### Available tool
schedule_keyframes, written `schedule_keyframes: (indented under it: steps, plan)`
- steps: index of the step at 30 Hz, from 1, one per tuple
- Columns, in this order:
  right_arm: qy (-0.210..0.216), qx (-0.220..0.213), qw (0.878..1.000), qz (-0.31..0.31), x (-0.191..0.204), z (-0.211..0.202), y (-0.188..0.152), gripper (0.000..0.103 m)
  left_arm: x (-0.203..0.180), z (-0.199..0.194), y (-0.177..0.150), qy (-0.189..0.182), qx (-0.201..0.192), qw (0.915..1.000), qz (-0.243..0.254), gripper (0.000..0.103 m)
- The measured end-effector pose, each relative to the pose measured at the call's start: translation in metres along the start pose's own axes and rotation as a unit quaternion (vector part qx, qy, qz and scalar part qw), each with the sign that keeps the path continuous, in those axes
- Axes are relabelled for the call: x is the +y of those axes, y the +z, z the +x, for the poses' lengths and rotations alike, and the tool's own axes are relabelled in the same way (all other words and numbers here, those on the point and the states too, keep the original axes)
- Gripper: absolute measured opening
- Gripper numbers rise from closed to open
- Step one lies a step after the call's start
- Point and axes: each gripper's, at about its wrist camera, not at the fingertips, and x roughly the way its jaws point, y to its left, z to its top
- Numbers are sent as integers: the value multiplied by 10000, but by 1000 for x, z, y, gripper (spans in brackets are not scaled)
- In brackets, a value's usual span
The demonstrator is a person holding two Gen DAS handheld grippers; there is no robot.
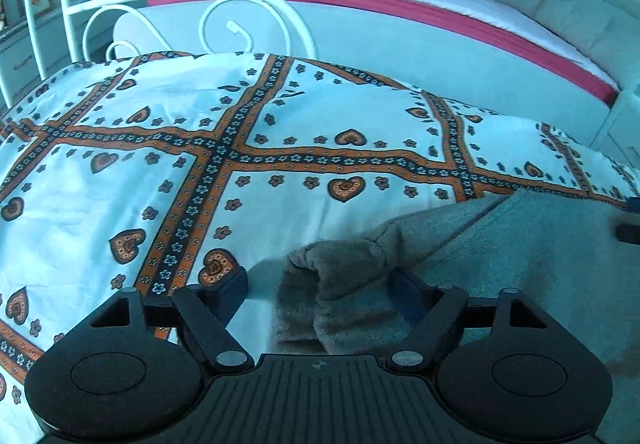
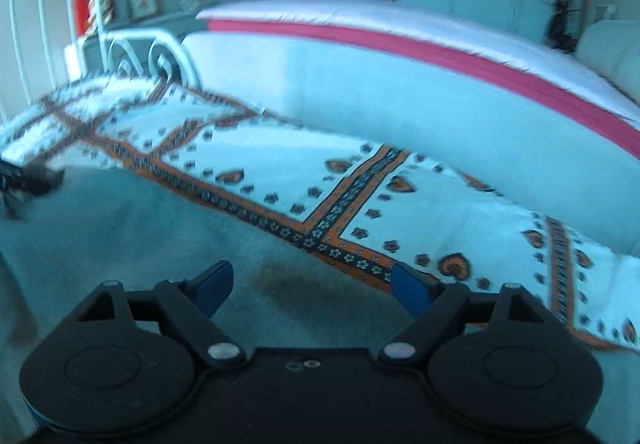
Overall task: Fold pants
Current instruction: 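Reach down and grasp the grey sweatpants edge with both grippers, then lift the held sweatpants edge with both grippers and fold it over the other half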
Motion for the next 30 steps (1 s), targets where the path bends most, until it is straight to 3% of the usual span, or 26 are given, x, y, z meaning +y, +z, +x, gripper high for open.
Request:
schedule_keyframes:
  steps: [1,6,7,8,9,10,15,19,22,27,30]
  plan:
    - [24,69,9999,-104,-2,6,1,73,1,-1,1,-163,-26,9999,-15,58]
    - [356,218,9989,-193,-15,18,0,67,6,5,3,-381,-79,9992,-56,54]
    - [432,214,9986,-230,-15,17,-1,58,7,6,3,-455,-99,9989,-73,47]
    - [500,198,9982,-267,-13,16,-1,37,8,6,3,-526,-134,9985,-15,36]
    - [536,200,9979,-304,-11,15,1,24,8,6,2,-647,-187,9977,-1,31]
    - [476,216,9981,-330,-9,14,4,2,7,4,3,-689,-261,9973,4,27]
    - [465,-14,9983,-342,-4,-19,14,0,4,-28,1,-704,-861,9937,142,23]
    - [450,-440,9963,-583,9,-82,16,0,8,-85,-7,-1093,-1560,9812,309,23]
    - [418,-719,9924,-902,26,-138,5,0,9,-132,-21,-1225,-1869,9735,476,23]
    - [362,-920,9877,-1212,60,-215,-40,0,6,-193,-71,-1250,-2063,9697,396,23]
    - [263,-749,9891,-1237,80,-245,-85,5,1,-215,-117,-925,-1869,9778,189,30]
